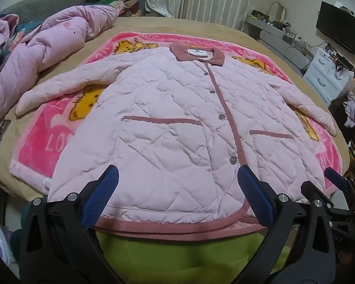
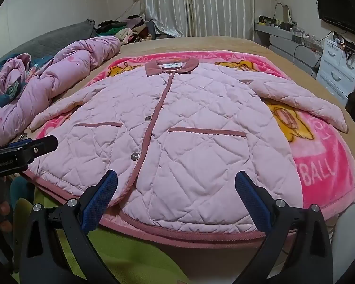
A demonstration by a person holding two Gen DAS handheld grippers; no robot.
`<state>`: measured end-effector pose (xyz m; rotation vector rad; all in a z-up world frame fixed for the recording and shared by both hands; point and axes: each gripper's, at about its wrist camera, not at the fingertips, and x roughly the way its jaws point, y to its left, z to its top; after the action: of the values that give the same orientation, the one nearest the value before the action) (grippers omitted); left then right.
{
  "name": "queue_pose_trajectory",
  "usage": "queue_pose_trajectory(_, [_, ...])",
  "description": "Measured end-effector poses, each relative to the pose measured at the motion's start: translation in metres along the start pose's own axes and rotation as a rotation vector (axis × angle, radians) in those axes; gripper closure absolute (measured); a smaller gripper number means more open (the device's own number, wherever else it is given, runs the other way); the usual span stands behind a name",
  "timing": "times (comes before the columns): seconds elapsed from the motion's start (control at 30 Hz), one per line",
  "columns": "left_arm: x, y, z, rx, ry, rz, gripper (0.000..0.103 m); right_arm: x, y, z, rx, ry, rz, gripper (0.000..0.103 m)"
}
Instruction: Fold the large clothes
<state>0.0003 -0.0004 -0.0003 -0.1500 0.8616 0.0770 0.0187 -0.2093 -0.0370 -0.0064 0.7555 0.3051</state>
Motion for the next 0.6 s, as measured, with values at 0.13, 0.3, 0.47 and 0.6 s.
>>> queue_pose_trajectory(0.13, [0.0002,0.0003,-0.0002,-0.003,0.004,-0.003,0.009,0.0012,0.0007,-0.0003,-0.001,0.003,0.003,0.004])
queue_pose_trajectory(0.3, [0.0001,0.0006,0.0005,-0.009,0.004,-0.001,0.009,0.0022,-0.0001,-0.0003,-0.007,0.004,0.005,0.004])
queue_pose_trajectory(0.47, [-0.0007,-0.0009,-0.0024,-0.001,0.001,-0.005,0.009,0.0016,0.0011,-0.0007,-0.007,0.006,0.001,0.004])
queue_pose_trajectory(0.6, [0.0031,0.0010,-0.0011,-0.005,0.003,-0.008,0.009,0.0020,0.0033,0.0000,-0.009,0.004,0.000,0.004])
